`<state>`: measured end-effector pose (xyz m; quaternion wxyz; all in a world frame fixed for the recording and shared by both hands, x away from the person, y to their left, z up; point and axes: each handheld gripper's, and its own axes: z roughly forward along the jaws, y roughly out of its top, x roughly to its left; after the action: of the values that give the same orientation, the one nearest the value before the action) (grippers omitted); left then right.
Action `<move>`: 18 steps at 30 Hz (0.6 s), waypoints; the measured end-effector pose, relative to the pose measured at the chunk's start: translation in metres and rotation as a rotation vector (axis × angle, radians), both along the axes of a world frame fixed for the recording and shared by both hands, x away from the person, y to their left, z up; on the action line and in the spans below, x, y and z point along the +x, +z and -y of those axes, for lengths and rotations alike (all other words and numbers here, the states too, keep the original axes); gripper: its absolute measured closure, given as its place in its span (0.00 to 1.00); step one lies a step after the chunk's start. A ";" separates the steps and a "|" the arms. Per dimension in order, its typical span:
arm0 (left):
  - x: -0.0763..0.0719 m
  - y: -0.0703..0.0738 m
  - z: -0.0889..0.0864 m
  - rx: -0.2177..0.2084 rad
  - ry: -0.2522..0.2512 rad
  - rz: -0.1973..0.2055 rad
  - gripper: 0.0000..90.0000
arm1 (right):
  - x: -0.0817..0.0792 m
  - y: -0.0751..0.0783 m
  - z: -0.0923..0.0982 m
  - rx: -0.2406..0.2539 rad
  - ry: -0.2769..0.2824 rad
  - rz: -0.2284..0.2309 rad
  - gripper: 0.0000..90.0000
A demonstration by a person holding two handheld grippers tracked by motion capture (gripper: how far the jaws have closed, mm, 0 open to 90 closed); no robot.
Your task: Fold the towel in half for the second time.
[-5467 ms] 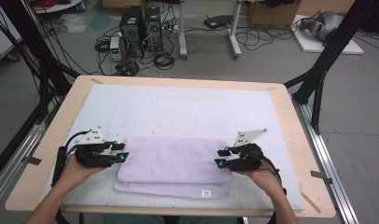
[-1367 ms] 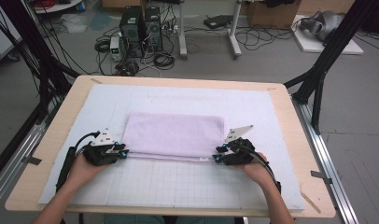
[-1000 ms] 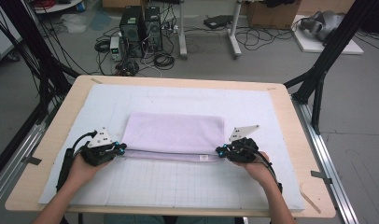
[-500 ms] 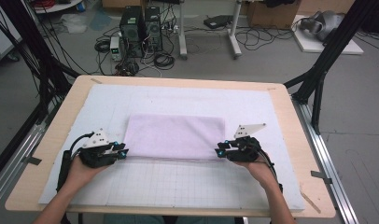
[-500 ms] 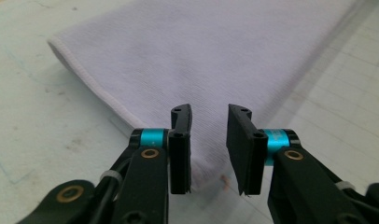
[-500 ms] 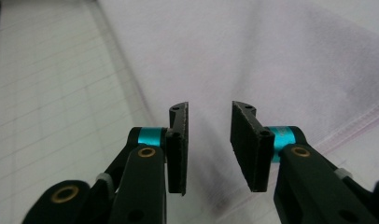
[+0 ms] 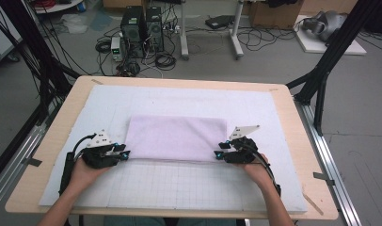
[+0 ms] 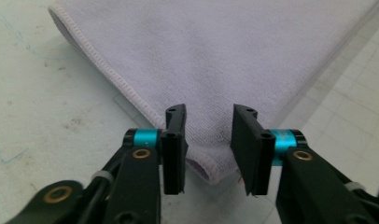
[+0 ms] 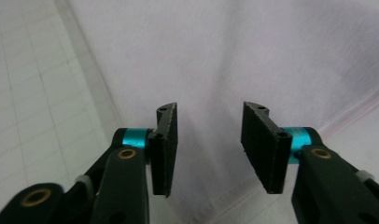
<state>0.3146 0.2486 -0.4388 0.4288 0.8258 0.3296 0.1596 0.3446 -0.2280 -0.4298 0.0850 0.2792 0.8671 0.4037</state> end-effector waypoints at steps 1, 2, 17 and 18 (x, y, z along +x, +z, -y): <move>0.000 0.001 0.000 -0.005 0.008 0.007 0.65 | 0.001 0.003 0.000 0.015 -0.015 0.007 0.57; 0.001 0.003 0.000 -0.016 0.014 0.014 0.64 | 0.003 0.006 0.001 0.031 -0.026 0.013 0.56; -0.007 0.021 -0.009 -0.075 0.103 0.074 0.36 | -0.002 0.027 0.004 0.068 -0.138 0.073 0.20; -0.008 0.021 -0.009 -0.083 0.107 0.073 0.33 | -0.003 0.028 0.003 0.068 -0.137 0.078 0.20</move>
<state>0.3067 0.2578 -0.4176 0.4651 0.7822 0.3637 0.1986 0.3412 -0.2315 -0.4022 0.1368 0.3246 0.8277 0.4368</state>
